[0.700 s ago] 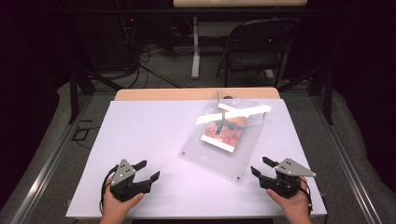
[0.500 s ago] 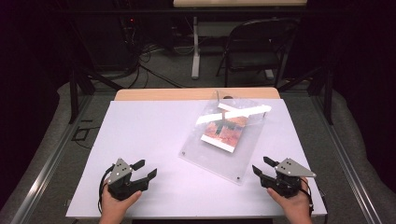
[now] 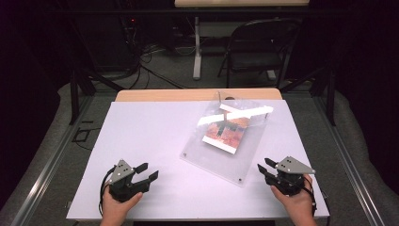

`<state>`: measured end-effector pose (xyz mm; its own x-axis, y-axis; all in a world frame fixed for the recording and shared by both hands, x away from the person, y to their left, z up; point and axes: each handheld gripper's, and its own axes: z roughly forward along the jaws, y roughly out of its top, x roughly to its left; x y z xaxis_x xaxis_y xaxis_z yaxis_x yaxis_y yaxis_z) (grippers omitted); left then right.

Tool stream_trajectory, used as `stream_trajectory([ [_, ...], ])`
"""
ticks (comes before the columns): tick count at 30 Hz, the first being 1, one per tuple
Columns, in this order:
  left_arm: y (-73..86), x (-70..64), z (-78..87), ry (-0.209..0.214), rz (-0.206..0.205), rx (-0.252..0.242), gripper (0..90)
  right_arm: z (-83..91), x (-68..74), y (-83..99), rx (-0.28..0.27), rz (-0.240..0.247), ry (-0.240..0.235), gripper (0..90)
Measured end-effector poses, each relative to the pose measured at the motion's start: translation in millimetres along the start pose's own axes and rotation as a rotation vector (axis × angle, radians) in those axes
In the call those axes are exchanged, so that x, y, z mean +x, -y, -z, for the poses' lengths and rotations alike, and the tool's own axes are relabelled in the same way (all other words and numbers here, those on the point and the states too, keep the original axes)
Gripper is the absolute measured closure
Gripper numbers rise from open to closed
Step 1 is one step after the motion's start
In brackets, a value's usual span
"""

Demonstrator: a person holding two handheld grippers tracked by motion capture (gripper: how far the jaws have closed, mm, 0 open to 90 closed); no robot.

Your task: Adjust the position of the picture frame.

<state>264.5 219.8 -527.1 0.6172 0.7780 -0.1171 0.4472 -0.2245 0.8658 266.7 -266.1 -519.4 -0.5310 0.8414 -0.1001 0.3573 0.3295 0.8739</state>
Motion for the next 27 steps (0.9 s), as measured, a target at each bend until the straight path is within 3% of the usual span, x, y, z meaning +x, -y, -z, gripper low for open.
stream_trajectory([
  [1, -0.1, 0.5, 0.2, 0.017, 0.020, -0.005, 51.1, -1.6, -3.7, -1.5, 0.004, -0.016, -0.010, 64.9],
  [4, -0.3, 0.6, 0.8, 0.016, 0.028, -0.004, 54.3, -3.6, -6.4, -2.6, 0.017, -0.021, -0.016, 67.9],
  [7, -1.3, 1.8, 0.6, 0.008, 0.039, 0.007, 61.2, -8.6, -9.9, -4.9, 0.047, 0.002, -0.006, 70.8],
  [9, -3.2, 2.8, 0.2, 0.003, 0.049, 0.014, 67.5, -14.9, -15.1, -5.9, 0.081, -0.024, 0.001, 75.5],
  [11, -4.1, 2.9, 0.4, -0.004, 0.047, 0.014, 69.2, -17.3, -16.3, -6.0, 0.094, -0.021, 0.004, 77.6],
  [16, -3.9, -0.4, 0.1, 0.003, 0.030, 0.028, 83.1, -38.9, -17.4, -2.3, 0.192, 0.007, 0.005, 86.9],
  [27, -1.0, -3.7, -1.2, 0.016, 0.009, 0.045, 89.9, -66.3, -19.4, -2.6, 0.269, 0.023, 0.011, 90.0],
])
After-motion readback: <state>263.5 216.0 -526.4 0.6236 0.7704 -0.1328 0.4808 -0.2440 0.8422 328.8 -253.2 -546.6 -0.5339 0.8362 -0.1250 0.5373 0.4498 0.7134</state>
